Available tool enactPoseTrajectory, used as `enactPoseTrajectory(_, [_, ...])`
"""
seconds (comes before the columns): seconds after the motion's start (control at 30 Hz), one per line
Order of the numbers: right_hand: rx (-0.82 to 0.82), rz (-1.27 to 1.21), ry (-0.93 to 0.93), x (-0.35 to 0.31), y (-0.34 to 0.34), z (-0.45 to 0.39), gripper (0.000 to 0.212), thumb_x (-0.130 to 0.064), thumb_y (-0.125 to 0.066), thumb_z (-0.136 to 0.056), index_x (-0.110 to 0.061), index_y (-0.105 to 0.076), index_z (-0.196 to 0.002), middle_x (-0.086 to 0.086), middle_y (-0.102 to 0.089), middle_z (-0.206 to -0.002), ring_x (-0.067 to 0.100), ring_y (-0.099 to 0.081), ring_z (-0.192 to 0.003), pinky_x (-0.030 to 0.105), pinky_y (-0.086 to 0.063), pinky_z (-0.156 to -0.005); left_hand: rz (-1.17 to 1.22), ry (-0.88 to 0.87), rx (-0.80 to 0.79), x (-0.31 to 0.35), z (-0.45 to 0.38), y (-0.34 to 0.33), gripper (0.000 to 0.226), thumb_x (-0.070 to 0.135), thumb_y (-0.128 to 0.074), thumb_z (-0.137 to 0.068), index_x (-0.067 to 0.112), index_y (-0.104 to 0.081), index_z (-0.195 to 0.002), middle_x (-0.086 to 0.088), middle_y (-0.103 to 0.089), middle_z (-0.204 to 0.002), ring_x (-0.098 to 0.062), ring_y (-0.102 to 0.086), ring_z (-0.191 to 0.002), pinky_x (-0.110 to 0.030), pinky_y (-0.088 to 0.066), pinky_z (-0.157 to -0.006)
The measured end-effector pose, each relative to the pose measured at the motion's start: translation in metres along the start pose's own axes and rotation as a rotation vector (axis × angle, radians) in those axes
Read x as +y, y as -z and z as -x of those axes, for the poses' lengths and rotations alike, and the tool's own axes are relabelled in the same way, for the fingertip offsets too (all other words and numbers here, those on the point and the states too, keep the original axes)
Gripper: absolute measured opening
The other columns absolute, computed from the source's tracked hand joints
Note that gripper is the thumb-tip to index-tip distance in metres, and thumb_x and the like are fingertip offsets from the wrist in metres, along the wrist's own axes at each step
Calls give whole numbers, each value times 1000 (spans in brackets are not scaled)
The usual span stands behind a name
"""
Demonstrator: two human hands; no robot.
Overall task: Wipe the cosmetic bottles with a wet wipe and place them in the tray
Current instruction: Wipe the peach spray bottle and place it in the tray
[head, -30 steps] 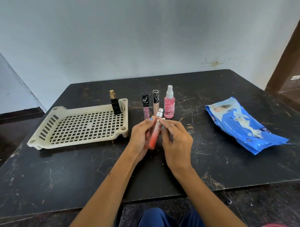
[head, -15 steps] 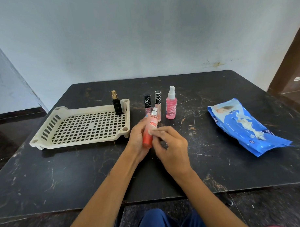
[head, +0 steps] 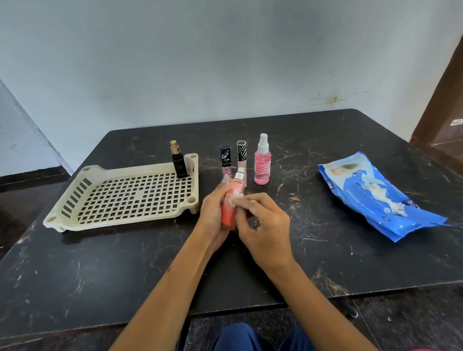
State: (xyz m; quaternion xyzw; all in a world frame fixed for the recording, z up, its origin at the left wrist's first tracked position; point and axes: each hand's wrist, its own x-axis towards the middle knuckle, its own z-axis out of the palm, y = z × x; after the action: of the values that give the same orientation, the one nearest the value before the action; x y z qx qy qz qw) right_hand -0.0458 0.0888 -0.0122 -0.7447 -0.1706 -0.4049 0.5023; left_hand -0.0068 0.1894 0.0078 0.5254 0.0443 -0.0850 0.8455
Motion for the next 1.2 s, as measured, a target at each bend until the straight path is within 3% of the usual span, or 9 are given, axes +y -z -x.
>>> enactPoseTrajectory(0.13, [120, 15, -154, 4, 4, -6, 22, 7, -63, -83, -4, -72, -100, 1, -65, -95, -7, -58, -87, 5, -45, -76, -111, -7, -50, -1, 5, -3, 28, 27, -48, -95, 5, -65, -94, -9, -65, -76, -15, -62, -63, -24, -52, -55])
enactPoseTrajectory(0.2, [121, 8, -164, 4, 4, -6, 23, 9, -65, -82, -3, -72, -100, -2, -64, -97, -10, -57, -90, 3, -43, -79, -133, -6, -35, -1, 5, -3, 29, 29, -48, -95, 6, -66, -93, -7, -65, -74, -14, -60, -61, -22, -50, -53])
enactPoseTrajectory(0.4, [-9, -29, 28, 0, -1, 1, 16, -5, -63, -79, -4, -76, -88, 5, -69, -91, 13, -67, -85, 27, -56, -76, -16, 7, 34, 1, 1, 0, 33, 29, -41, -97, 2, -59, -105, -12, -63, -82, -18, -62, -71, -28, -52, -70])
enactPoseTrajectory(0.5, [65, 29, -29, 3, -1, -2, 22, -7, -56, -87, -1, -72, -100, 8, -67, -100, 15, -65, -91, 28, -54, -80, -93, -15, 4, 0, 4, -4, 28, 25, -42, -97, 5, -63, -96, -10, -61, -79, -17, -57, -68, -24, -49, -60])
enactPoseTrajectory(0.63, [76, 52, -113, 5, 0, -5, 28, 1, -55, -88, -3, -69, -111, 7, -65, -110, 15, -63, -101, 28, -53, -88, -105, -11, -32, 0, 7, -7, 28, 24, -43, -98, 6, -64, -98, -8, -65, -78, -15, -61, -68, -23, -51, -61])
enactPoseTrajectory(0.9, [-118, -105, 83, -4, 5, 2, 26, 15, -62, -72, -4, -76, -84, 3, -71, -88, 10, -66, -85, 27, -56, -76, 42, 143, 44, 4, 3, -3, 43, 38, -36, -98, 3, -58, -88, -6, -61, -69, -14, -60, -59, -24, -51, -59])
enactPoseTrajectory(1.07, [-184, -159, 109, -6, 8, 2, 24, 13, -66, -66, -4, -75, -81, 3, -69, -86, 12, -67, -82, 31, -56, -75, 114, 160, 81, 5, 2, -1, 39, 38, -41, -97, 2, -56, -98, -8, -61, -76, -16, -54, -68, -26, -47, -67])
enactPoseTrajectory(1.2, [-272, -114, 131, -8, 8, 3, 21, 7, -69, -68, -6, -74, -84, 5, -63, -87, 16, -64, -82, 30, -53, -71, 90, 181, 80, 5, 2, 3, 43, 42, -41, -96, 4, -60, -92, -6, -61, -74, -16, -57, -65, -25, -51, -59])
